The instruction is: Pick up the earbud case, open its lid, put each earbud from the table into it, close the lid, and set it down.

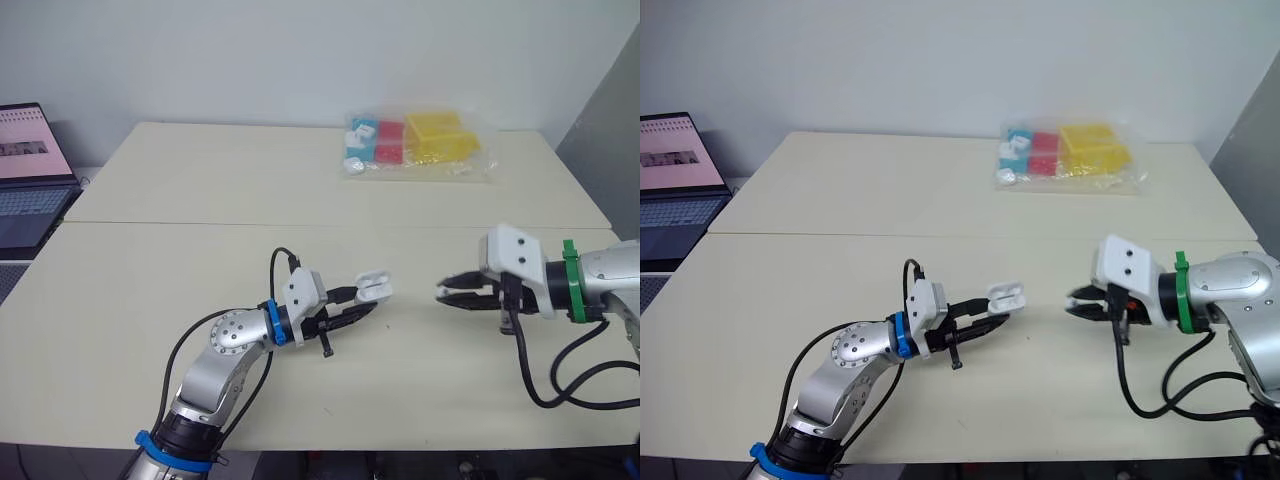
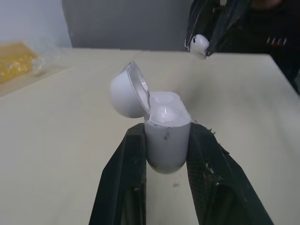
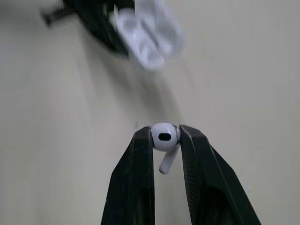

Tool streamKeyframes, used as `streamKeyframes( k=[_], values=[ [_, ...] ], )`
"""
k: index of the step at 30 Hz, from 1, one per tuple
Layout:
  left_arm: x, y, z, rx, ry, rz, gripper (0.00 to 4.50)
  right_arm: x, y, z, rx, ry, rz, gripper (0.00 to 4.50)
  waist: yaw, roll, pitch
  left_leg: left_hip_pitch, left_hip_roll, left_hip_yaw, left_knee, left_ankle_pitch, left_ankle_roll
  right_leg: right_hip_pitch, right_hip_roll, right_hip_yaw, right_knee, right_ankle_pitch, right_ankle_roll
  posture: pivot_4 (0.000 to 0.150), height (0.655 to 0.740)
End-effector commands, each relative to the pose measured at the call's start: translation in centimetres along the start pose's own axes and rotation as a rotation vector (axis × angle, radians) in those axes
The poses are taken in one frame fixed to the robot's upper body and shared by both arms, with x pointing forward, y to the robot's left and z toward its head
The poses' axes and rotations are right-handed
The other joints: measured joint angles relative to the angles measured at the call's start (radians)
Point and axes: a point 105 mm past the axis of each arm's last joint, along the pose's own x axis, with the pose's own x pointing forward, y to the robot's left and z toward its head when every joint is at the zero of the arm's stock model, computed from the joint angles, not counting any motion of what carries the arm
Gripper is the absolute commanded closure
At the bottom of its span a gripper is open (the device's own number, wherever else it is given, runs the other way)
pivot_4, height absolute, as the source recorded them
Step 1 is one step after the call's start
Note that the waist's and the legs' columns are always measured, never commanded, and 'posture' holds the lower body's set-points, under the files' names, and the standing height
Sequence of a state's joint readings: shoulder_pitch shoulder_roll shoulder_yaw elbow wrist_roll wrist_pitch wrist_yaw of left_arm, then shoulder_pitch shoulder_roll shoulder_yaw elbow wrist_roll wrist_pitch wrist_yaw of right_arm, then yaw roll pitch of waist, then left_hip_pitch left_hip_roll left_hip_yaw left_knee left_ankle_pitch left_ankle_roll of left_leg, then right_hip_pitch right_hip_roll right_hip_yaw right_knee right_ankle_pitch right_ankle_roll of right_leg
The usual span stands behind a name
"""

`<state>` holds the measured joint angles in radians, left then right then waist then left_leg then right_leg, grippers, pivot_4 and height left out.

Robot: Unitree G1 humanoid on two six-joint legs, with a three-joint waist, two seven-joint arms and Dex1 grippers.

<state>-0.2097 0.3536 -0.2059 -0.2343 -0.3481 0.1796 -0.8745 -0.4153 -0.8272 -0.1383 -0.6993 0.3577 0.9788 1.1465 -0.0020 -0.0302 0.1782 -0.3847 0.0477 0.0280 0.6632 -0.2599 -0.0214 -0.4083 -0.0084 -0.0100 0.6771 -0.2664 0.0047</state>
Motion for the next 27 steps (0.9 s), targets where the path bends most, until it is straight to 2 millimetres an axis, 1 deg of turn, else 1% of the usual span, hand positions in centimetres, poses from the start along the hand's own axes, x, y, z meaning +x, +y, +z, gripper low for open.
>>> streamKeyframes(
  k=[1, 3, 4, 6, 11, 15, 19, 23, 27],
  values=[
    [0.2, 0.6, 1.7, 0.005, -0.050, 0.020, 3.70, 0.8, 0.5, 2.9, -0.022, -0.236, -0.102, 4.07, 0.000, 0.000, 0.000, 0.000, -0.001, 0.000, 0.000, 0.000, 0.000, 0.000, -0.001, 0.000, 0.000, 0.000, 0.000, 0.150, 0.7400],
    [0.5, 0.9, 2.3, -0.008, -0.074, 0.030, 3.70, 1.3, 0.9, 4.0, -0.008, -0.394, -0.181, 4.07, 0.003, 0.000, 0.000, -0.001, -0.001, 0.000, 0.000, 0.000, 0.000, 0.000, -0.001, 0.000, -0.001, 0.000, 0.000, 0.150, 0.7400],
    [0.6, 1.0, 2.4, -0.010, -0.080, 0.031, 3.70, 1.4, 1.0, 4.1, -0.002, -0.423, -0.217, 4.07, 0.004, 0.000, 0.000, -0.002, -0.001, 0.000, 0.000, 0.000, 0.000, -0.001, -0.001, 0.000, -0.001, 0.000, 0.000, 0.150, 0.7400],
    [0.6, 1.1, 2.5, -0.003, -0.081, 0.027, 3.70, 1.5, 0.5, 4.4, 0.008, -0.461, -0.283, 4.07, 0.001, 0.000, 0.000, -0.003, -0.001, 0.000, 0.000, 0.000, 0.000, -0.001, -0.001, 0.000, -0.002, 0.000, 0.001, 0.150, 0.7400],
    [0.8, 1.1, 2.8, 0.002, -0.094, 0.021, 3.70, 2.1, 0.1, 4.8, 0.029, -0.523, -0.362, 4.07, -0.002, 0.000, 0.000, -0.002, -0.001, 0.001, 0.000, 0.000, 0.000, -0.001, -0.002, 0.001, -0.002, 0.000, 0.002, 0.150, 0.7400],
    [1.0, 1.1, 3.2, 0.011, -0.108, 0.017, 3.70, 3.2, 0.1, 4.2, 0.057, -0.518, -0.369, 4.07, -0.002, 0.000, 0.000, -0.002, -0.001, 0.000, -0.001, 0.000, 0.000, -0.001, 0.000, 0.000, -0.001, 0.000, 0.001, 0.150, 0.7400],
    [1.2, 1.0, 3.3, 0.005, -0.112, 0.015, 3.70, 3.5, 0.1, 4.0, 0.051, -0.511, -0.362, 4.07, -0.002, 0.000, 0.000, -0.002, -0.001, 0.001, 0.000, 0.000, 0.000, -0.001, 0.000, 0.001, -0.001, 0.000, 0.001, 0.150, 0.7400],
    [1.3, 1.0, 3.6, 0.006, -0.121, 0.013, 3.70, 3.9, 0.7, 3.6, 0.028, -0.495, -0.340, 4.07, -0.001, 0.000, 0.000, -0.002, -0.001, 0.001, -0.001, 0.000, 0.000, -0.001, 0.000, 0.001, -0.001, 0.000, 0.001, 0.150, 0.7400],
    [1.3, 1.0, 3.6, 0.005, -0.121, 0.013, 3.70, 4.2, 0.7, 3.3, 0.022, -0.494, -0.343, 4.07, -0.002, 0.000, 0.000, -0.002, -0.001, 0.000, -0.001, 0.000, 0.000, -0.001, 0.000, 0.001, -0.002, 0.000, 0.001, 0.150, 0.7400]
  ],
)
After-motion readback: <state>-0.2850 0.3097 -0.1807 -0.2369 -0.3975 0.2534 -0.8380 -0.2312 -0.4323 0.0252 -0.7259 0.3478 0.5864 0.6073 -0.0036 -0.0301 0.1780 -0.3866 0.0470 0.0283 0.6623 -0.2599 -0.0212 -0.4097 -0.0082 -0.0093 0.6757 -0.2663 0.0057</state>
